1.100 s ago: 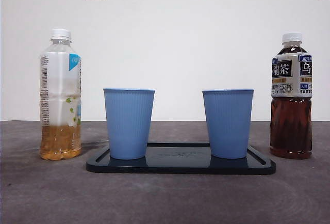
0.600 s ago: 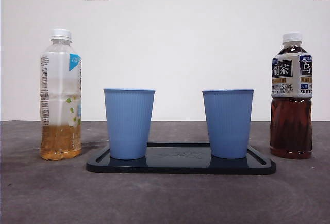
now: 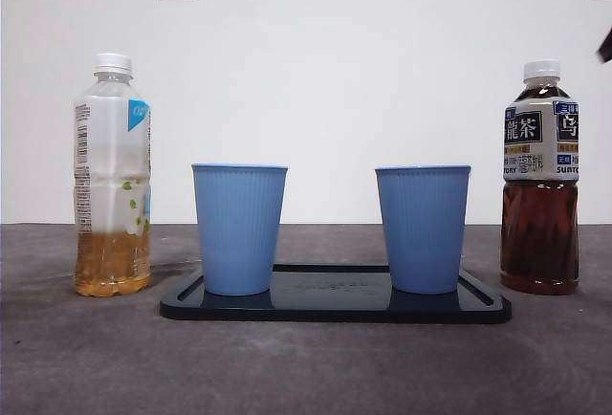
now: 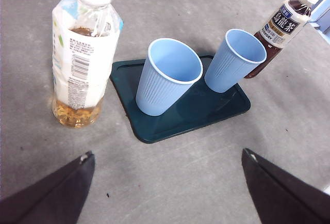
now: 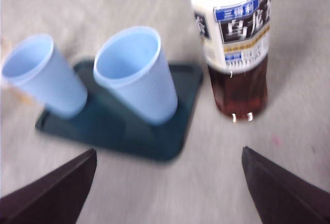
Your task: Pour the drink into the cup
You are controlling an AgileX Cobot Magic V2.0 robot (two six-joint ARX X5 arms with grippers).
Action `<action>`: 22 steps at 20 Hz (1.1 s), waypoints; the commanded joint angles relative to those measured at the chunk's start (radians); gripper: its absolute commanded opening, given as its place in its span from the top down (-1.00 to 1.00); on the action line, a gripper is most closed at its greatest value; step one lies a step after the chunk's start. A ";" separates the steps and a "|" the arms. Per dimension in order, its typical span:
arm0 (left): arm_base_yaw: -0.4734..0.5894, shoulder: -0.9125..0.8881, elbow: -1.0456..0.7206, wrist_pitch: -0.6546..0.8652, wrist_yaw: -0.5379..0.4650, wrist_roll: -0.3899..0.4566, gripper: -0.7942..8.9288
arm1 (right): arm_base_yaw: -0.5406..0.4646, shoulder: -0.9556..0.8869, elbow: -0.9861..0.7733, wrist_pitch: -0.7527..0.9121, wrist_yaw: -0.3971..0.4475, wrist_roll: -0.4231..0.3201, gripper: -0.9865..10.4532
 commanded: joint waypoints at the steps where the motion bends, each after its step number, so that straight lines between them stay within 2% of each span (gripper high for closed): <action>1: -0.002 0.005 0.022 0.011 0.005 0.012 -0.11 | 0.030 0.023 -0.062 0.156 0.071 0.088 0.03; 4: -0.002 0.005 0.022 0.011 0.005 0.012 -0.11 | 0.069 0.083 -0.148 0.364 0.158 0.092 0.03; 7: -0.003 0.005 0.022 0.011 0.005 0.012 -0.11 | 0.092 0.179 -0.195 0.537 0.200 0.089 0.03; 9: -0.003 0.005 0.022 0.011 0.005 0.012 -0.11 | 0.093 0.263 -0.196 0.624 0.232 0.063 0.03; 18: -0.003 0.004 0.022 0.010 0.005 0.012 -0.11 | 0.092 0.649 -0.195 1.068 0.267 0.053 0.02; 22: -0.003 0.004 0.022 0.008 0.005 0.012 -0.11 | 0.089 0.760 -0.193 1.187 0.311 0.052 0.02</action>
